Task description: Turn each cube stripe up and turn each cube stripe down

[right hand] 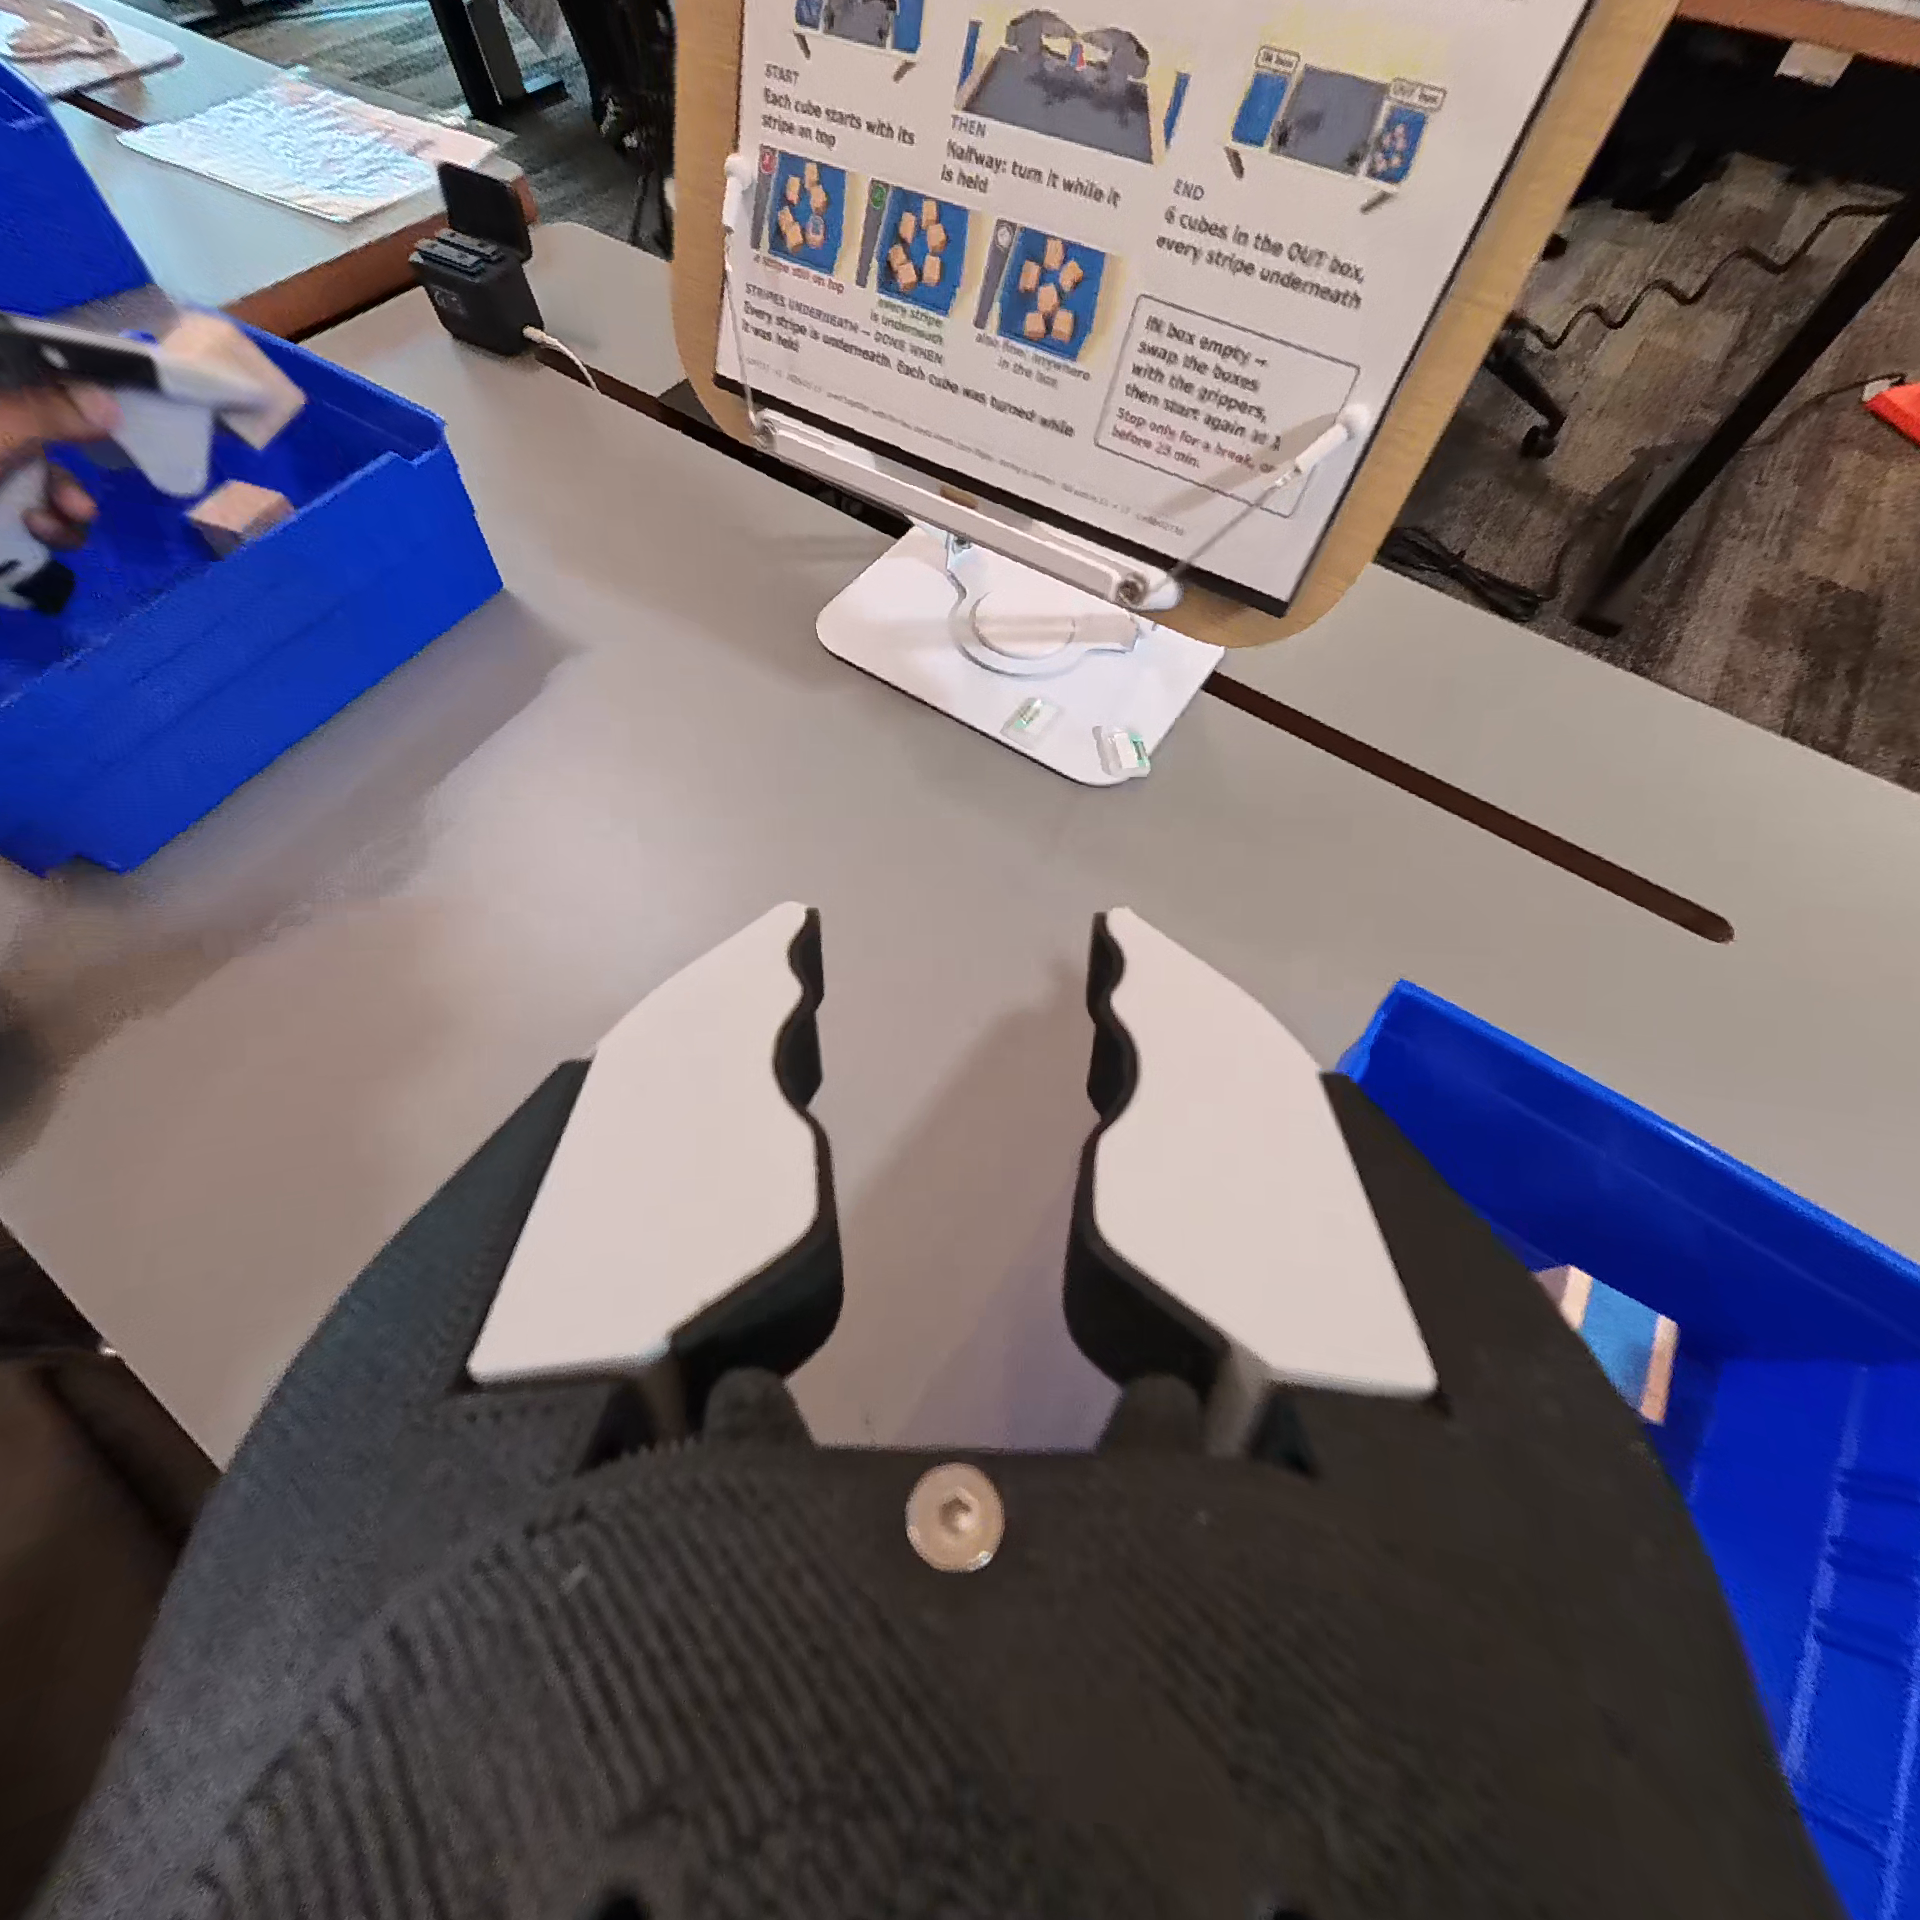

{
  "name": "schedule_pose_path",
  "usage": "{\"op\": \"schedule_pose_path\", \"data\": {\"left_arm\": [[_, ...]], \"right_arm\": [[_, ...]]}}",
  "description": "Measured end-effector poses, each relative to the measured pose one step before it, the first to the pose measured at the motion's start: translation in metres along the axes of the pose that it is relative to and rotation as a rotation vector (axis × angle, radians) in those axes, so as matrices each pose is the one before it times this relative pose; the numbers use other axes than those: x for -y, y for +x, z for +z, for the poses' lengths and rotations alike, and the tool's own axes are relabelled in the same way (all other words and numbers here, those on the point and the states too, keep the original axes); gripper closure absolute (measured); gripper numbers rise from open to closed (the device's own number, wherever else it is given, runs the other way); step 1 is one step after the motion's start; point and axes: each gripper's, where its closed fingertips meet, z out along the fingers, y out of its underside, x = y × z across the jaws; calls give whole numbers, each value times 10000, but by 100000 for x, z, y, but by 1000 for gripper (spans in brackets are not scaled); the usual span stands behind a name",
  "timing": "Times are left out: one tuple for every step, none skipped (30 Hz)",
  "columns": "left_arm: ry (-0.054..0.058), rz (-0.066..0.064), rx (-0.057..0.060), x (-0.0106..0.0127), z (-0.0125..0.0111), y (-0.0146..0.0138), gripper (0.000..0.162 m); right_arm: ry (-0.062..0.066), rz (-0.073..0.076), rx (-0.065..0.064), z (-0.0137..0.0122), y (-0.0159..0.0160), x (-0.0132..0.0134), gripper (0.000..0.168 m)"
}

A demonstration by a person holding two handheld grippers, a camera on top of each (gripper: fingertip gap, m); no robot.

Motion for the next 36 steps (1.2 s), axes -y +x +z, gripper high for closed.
{"op": "schedule_pose_path", "data": {"left_arm": [[914, -591, -751, 2101, -1602, 866, 116], [871, -700, -1260, 2115, -1525, 1840, 116], [728, -817, -1526, 1888, -1276, 2556, 117], [585, -806, -1639, 1493, -889, 3055, 116], [412, -686, -1615, 956, -408, 3238, 116], [243, -547, -1459, 382, 76, 3098, 116], [85, -470, -1242, -144, 510, 2693, 116], [-70, -422, -1001, -634, 846, 2189, 117], [-151, -407, -906, -990, 1059, 1835, 117], [-197, -486, -859, -1267, 1229, 1502, 117], [-203, -585, -835, -1498, 1342, 1177, 117], [-130, -674, -954, -1643, 1378, 1031, 117], [-97, -864, -928, -1782, 1376, 634, 117], [-76, -954, -782, -1797, 1280, 88, 117], [-34, -890, -599, -1724, 1100, -406, 117], [-90, -717, -380, -1642, 897, -748, 117], [-196, -322, -213, -1588, 720, -853, 117], [-277, 13, 40, -1447, 532, -956, 117], [-282, 223, 204, -1197, 334, -939, 117], [-187, 261, 215, -853, 147, -745, 117], [-41, 210, 97, -464, 1, -434, 117], [48, 115, -4, -186, -100, -235, 117], [33, -6, -21, -67, -177, -241, 117], [81, -96, -11, 11, -235, -301, 117], [143, -146, -3, 95, -261, -336, 117], [178, -183, -13, 140, -270, -336, 117], [111, -262, -18, 79, -220, -358, 117], [59, -268, -68, 13, -190, -292, 117], [66, -218, -64, -2, -162, -254, 117], [43, -215, -14, -29, -125, -306, 117], [-25, -223, -38, -115, -88, -267, 117], [-19, -195, -70, -118, -73, -195, 117], [-17, -192, -47, -120, -55, -211, 117], [-24, -161, -41, -115, -52, -200, 117], [-24, -126, -38, -102, -44, -172, 117], [-19, -119, -26, -92, -44, -165, 117]], "right_arm": [[179, -41, 91, 17, -475, 343, 119], [292, -29, 140, 63, -606, 511, 120], [466, -27, 190, 116, -733, 746, 122], [613, -23, 240, 199, -844, 886, 123], [627, 31, 291, 300, -933, 831, 123], [575, 113, 397, 421, -1059, 636, 122], [493, 202, 483, 512, -1129, 395, 121], [458, 300, 507, 557, -1089, 193, 120], [394, 393, 515, 596, -1024, -12, 119], [365, 473, 533, 572, -936, -142, 117], [355, 489, 498, 519, -796, -213, 114], [350, 425, 370, 420, -551, -210, 111], [367, 203, 210, 338, -363, -160, 105], [271, -60, 52, 242, -210, -223, 101], [157, -208, -14, 162, -178, -263, 100], [104, -197, 2, 107, -208, -228, 100], [63, -17, -44, 63, -117, -220, 100], [44, 215, -50, 65, 14, -233, 99], [3, 414, 34, 90, 41, -282, 97], [-68, 522, 1, 103, 227, -381, 96], [-78, 476, 19, 103, 264, -389, 93], [-32, 325, 68, 77, 190, -308, 92], [-11, 88, -32, 45, 269, -273, 92], [-54, -156, -127, 67, 294, -334, 92], [-85, -227, -107, 108, 193, -348, 93], [-68, -164, -18, 119, -3, -271, 93], [-34, -156, 61, 108, -167, -188, 92], [-27, -227, 50, 110, -188, -143, 91], [-40, -367, -49, 89, -82, -142, 91], [-38, -556, -117, 41, -11, -118, 91], [-117, -692, -208, 2, 111, -206, 91], [-203, -728, -250, 15, 196, -322, 91], [-237, -630, -222, 49, 197, -399, 91], [-245, -428, -210, 71, 253, -434, 91], [-173, -199, -92, 63, 157, -374, 91], [-70, 23, 15, 59, 49, -257, 91]]}}
